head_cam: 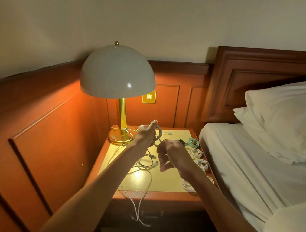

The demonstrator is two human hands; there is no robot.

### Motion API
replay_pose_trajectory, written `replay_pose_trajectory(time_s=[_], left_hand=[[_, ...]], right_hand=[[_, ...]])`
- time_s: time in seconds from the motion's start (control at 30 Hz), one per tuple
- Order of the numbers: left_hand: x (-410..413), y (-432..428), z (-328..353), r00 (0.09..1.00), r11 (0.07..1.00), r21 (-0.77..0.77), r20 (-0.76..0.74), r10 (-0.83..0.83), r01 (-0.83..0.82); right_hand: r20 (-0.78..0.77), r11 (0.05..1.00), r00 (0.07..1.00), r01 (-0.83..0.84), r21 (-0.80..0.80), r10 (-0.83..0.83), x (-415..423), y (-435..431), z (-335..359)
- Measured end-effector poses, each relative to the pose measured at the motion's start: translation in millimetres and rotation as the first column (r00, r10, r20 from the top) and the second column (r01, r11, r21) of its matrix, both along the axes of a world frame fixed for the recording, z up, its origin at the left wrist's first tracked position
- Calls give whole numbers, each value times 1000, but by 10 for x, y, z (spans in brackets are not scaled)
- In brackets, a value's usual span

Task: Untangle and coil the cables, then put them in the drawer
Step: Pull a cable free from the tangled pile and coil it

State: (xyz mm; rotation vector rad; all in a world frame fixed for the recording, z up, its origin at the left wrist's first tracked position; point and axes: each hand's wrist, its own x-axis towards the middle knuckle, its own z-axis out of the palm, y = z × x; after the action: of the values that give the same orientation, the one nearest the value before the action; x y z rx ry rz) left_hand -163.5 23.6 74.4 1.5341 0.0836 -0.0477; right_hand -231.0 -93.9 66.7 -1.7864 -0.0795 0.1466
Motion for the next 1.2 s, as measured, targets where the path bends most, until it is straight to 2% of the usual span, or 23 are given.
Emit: replay_pose_trajectory(time_s=[0.07,0.13,0.2,0.27,0.57,0.73,0.8,0.83,0.87,0.93,1.0,1.07,1.17,1.2], left_hand=[[4,0,-7,1000,999,43,-3,-14,14],[23,16,26,1000,996,86,-8,-17,18],[57,41,85,1000,993,114,-2,11,-10],[102,55,119,999,990,135,5,32,-32],[132,54,-6,999,997,76,-38,-28,31],[146,72,-10,997,999,21,-77,-31,33],[134,95,-7,993,999,-38,-115,-19,14],[114,107,-8,991,997,-77,-133,-12,2],[86,111,-6,989,992,-124,-150,-13,-6],[12,95,0,980,974,-228,-195,-33,-12],[-39,56,1,970,954,-299,-237,-52,-21],[-56,20,5,970,946,-323,-238,-59,-22],[-44,-1,11,979,961,-278,-200,-43,-14],[-41,-7,4,979,964,-264,-198,-41,-13]], right_hand=[[-40,996,996,-83,-17,82,47,-69,37],[-34,986,993,-118,-115,115,108,-92,71],[47,953,994,-82,-290,99,142,-66,91],[125,937,988,-43,-348,91,146,-23,90],[26,995,1000,-5,-96,7,10,15,-20],[43,991,998,-30,-130,35,62,-71,-18],[161,964,986,-5,-265,49,105,-131,-53],[277,923,960,69,-380,43,138,-170,-99],[409,861,912,183,-474,31,169,-202,-165],[621,740,784,422,-524,-8,198,-206,-294],[699,713,712,522,-468,-62,225,-156,-394],[690,764,707,528,-371,-154,227,-99,-434],[436,913,844,394,-105,-314,239,-63,-413],[330,934,881,357,4,-338,240,-51,-410]])
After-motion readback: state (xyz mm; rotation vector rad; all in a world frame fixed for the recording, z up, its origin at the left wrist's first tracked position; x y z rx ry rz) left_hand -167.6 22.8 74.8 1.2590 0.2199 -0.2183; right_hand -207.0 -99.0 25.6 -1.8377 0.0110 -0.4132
